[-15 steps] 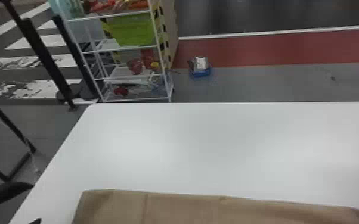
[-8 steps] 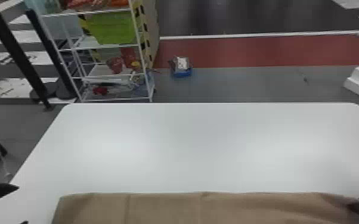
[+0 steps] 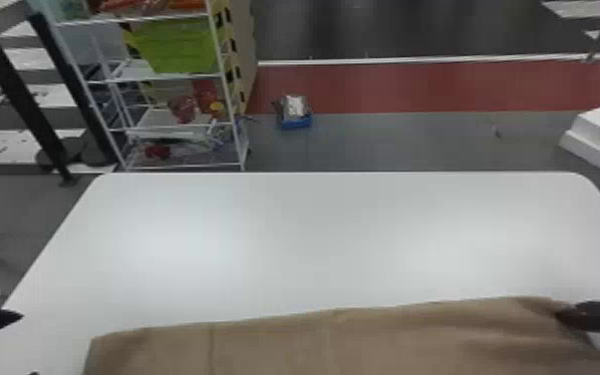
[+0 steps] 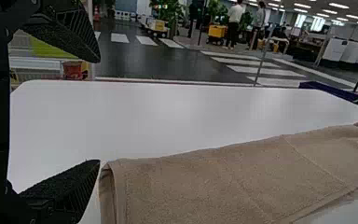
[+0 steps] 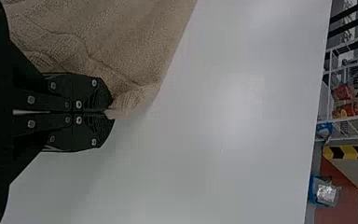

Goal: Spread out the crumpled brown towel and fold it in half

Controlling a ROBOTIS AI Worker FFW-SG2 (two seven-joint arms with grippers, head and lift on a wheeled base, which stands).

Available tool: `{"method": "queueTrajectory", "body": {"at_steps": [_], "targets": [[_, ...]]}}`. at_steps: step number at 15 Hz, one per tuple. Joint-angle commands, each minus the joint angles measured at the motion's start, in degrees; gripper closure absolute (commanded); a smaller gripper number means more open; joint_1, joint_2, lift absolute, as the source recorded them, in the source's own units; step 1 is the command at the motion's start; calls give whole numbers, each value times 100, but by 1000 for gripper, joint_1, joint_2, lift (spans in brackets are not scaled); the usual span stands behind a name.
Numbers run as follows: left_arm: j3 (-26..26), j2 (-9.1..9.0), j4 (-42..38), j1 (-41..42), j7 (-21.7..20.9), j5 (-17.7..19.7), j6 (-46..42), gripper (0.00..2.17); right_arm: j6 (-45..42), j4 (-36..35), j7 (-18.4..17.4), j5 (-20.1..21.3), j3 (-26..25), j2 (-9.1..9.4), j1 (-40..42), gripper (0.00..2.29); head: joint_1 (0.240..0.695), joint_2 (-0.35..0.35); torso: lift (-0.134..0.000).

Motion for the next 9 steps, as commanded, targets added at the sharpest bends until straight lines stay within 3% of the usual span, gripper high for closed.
{"method": "queueTrajectory", "body": {"at_steps": [1, 2, 3, 6, 9], "targets": [[-7, -5, 0, 0, -9, 0, -4, 137, 66, 58, -26, -121, -8, 95, -61, 1021, 695, 80, -124], [-7, -5, -18, 0, -9, 0, -4, 137, 154, 5, -26, -139, -43, 121, -35, 161, 695, 83, -124], [10, -5, -18, 9, -27, 9, -22, 137, 259, -144, -26, -139, -114, 121, 62, -2, 695, 88, -124], [63, -14, -35, 88, -97, 290, -127, 134, 875, -593, -26, -279, -483, 42, 317, 53, 695, 90, -124], [-78, -155, -79, 317, -264, 1029, -285, 130, 1806, -926, -18, -719, -861, -221, 686, 127, 695, 55, -124]]}}
